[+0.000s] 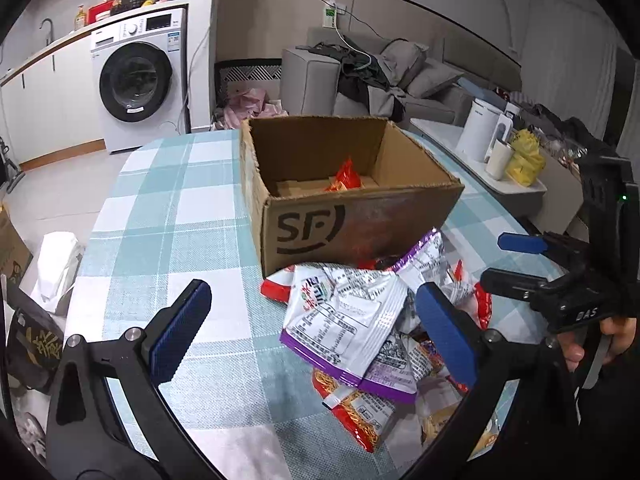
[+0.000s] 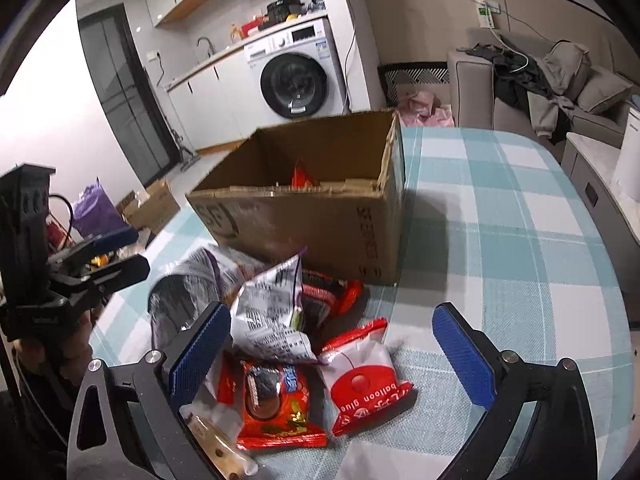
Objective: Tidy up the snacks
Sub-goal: 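Move the left tool back to the pile and grasp a white-and-purple snack bag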
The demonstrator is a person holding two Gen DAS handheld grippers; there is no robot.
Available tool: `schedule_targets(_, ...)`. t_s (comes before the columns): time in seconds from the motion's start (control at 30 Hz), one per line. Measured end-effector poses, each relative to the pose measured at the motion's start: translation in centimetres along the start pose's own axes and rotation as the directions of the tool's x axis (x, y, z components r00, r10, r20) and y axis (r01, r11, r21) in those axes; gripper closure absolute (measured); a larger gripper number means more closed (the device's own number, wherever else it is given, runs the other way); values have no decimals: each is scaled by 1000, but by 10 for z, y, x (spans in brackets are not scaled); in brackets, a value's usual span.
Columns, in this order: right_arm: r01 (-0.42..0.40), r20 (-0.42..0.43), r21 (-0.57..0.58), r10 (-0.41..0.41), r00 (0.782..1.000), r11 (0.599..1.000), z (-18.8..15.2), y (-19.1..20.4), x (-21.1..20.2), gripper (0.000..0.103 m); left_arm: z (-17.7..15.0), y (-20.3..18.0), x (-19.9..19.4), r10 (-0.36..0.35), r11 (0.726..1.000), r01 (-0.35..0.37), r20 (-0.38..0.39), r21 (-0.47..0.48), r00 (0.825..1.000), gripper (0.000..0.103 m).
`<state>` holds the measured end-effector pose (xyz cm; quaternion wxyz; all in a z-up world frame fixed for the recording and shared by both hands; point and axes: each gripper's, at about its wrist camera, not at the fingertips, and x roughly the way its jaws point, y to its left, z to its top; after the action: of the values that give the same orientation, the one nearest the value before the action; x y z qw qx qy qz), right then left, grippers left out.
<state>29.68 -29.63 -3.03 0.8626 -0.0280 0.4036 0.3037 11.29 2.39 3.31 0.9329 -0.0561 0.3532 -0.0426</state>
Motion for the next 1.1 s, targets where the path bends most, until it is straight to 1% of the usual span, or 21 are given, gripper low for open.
schedule_targets(0.07,20,-21,-20,-20,1000,1000,-2,0,4,0,-1,-2,3,0,1000,0,-4,0,1000,1)
schedule_targets(0.2,20,-49,-12,-21,999,1000,-6,-7,9,0,-5,-3,12,-6,1000,6,-34,0,999,1)
schedule_targets(0.47,60,-112,-47,-65,992,997,-13,-17,19,0,-11,-12,26,-3,999,5,-68,42,998,1)
schedule_targets(0.63,72,-140,-54,-79,987,996,-17,-23,26,0,-15,-10,37,-3,1000,6,-92,30,996,1)
schedule_targets(0.73,80,-156,-51,-87,984,995,-20,-27,32,0,-17,-8,44,10,1000,-8,-104,18,995,1)
schedule_targets(0.8,97,-171,-50,-105,980,994,-21,-30,37,0,-19,-5,49,1,1000,-1,-115,3,993,1)
schedule_targets(0.97,123,-211,-60,-133,968,991,-26,-35,48,0,-19,0,54,-10,1000,8,-110,-21,994,1)
schedule_targets(1.1,121,-219,-61,-132,967,991,-28,-37,52,0,-21,3,59,-32,999,27,-107,-44,994,2)
